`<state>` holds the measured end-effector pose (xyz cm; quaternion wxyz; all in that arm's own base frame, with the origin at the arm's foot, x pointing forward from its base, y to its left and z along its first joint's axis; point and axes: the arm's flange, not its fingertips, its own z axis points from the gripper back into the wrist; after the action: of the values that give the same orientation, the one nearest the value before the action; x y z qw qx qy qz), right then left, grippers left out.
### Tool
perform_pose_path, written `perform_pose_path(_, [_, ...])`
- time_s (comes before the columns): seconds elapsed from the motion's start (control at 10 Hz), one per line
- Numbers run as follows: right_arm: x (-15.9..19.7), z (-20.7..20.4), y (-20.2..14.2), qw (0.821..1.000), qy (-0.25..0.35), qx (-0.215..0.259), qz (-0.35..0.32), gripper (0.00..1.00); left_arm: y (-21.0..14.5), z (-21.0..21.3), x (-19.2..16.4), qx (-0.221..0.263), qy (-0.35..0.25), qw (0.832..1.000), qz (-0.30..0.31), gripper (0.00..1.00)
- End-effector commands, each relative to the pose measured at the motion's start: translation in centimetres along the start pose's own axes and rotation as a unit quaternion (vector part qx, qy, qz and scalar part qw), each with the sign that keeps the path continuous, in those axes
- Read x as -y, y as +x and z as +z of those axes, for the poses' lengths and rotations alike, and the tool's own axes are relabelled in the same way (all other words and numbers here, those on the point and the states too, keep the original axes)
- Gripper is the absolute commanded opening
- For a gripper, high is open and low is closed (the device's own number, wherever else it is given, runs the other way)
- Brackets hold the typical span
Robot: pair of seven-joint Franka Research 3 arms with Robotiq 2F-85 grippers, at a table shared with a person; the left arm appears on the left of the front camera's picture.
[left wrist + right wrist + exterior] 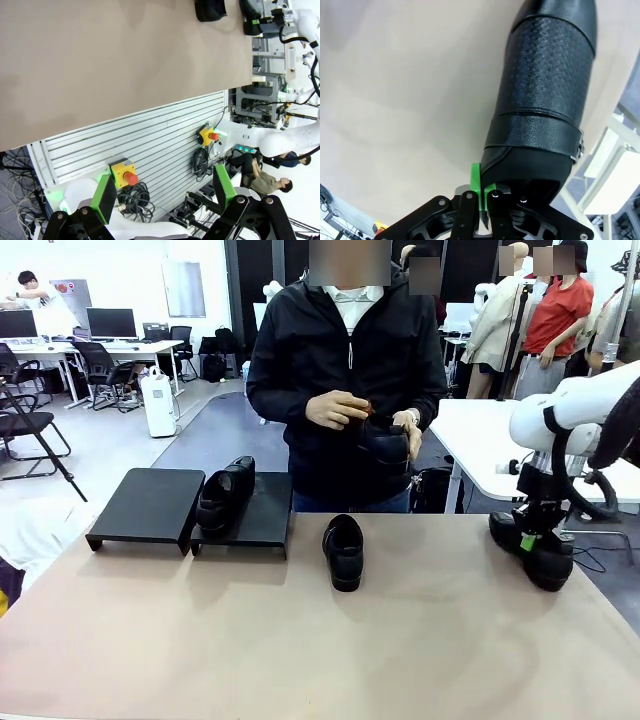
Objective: Organize the shoes by placing them on the stand.
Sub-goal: Pick up one Shoe and place it in the middle of the table.
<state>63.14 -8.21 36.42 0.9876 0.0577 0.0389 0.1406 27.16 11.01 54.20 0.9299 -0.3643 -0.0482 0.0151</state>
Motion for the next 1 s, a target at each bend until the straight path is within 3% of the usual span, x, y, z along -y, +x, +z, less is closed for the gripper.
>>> perform_pose_path(0.0, [-1.4,3.1,-2.5,0.999,-0.022,0.034,-0.013,0.0,0.0,0.0,0.1,-0.002,-0.006,1.0,0.005,1.0])
perform_pose_path(0.1, [-3.3,7.5,-5.2,0.998,0.015,0.048,-0.039,0.0,0.0,0.0,0.1,-0.002,-0.006,1.0,0.005,1.0])
perform_pose_path(0.2, [-6.3,11.7,-8.7,0.996,0.024,0.036,-0.072,0.0,0.0,0.0,0.1,-0.002,-0.006,1.0,0.005,1.0])
perform_pose_path(0.3, [-10.0,15.2,-13.0,0.995,0.008,0.055,-0.088,0.0,0.0,0.0,0.1,-0.002,-0.006,1.0,0.005,1.0])
perform_pose_path(0.5, [-15.4,17.8,-20.4,0.985,-0.025,0.104,-0.134,0.0,0.0,0.0,0.1,-0.002,-0.006,1.0,0.005,1.0])
perform_pose_path(0.6, [-16.3,17.6,-22.5,0.982,-0.015,0.115,-0.148,0.0,0.0,0.0,0.1,-0.002,-0.006,1.0,0.005,1.0])
perform_pose_path(0.7, [-15.7,17.4,-23.0,0.979,-0.006,0.143,-0.143,0.0,0.0,0.0,0.1,-0.002,-0.006,1.0,0.005,1.0])
perform_pose_path(0.8, [-15.1,19.4,-20.7,0.988,0.001,0.095,-0.122,0.0,0.0,0.0,0.1,-0.002,-0.006,1.0,0.005,1.0])
perform_pose_path(0.9, [-15.1,19.4,-20.7,0.988,0.001,0.095,-0.122,0.0,0.0,0.0,0.1,-0.002,-0.006,1.0,0.005,1.0])
